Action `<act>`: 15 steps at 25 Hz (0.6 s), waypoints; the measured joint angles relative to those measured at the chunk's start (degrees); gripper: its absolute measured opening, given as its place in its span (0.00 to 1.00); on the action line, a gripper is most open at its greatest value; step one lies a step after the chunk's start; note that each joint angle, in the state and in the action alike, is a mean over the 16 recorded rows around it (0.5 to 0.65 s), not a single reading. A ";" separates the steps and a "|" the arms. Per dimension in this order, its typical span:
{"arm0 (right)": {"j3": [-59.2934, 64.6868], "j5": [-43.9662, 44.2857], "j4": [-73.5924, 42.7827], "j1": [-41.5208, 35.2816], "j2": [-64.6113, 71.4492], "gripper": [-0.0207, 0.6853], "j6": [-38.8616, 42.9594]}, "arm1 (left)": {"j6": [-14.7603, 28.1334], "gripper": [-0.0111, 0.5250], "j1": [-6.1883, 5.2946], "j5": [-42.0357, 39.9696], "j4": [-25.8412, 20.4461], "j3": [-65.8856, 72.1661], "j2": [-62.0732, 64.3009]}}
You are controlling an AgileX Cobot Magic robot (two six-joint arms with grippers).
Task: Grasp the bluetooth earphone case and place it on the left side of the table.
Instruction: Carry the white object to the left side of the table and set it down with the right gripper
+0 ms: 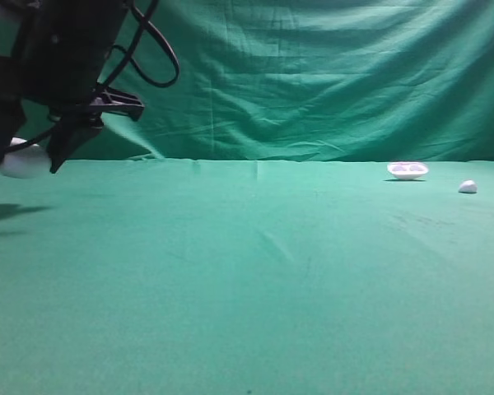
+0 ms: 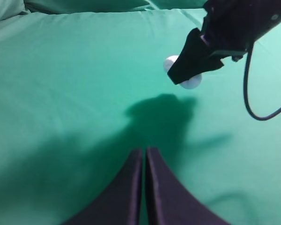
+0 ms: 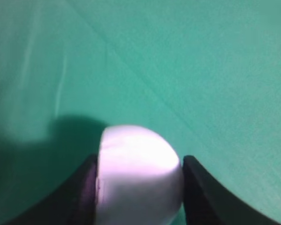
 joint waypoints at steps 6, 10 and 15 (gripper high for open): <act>-0.01 1.56 -0.10 -0.04 -0.16 0.74 -0.41 | 0.00 0.02 0.00 0.00 0.00 0.00 0.00; -0.03 3.76 -1.29 -0.07 -2.61 0.80 -0.47 | 0.00 0.02 0.00 0.00 0.00 0.00 0.00; -0.15 9.40 -4.73 -0.08 -8.22 0.67 -0.46 | 0.00 0.02 0.00 0.00 0.00 0.00 0.00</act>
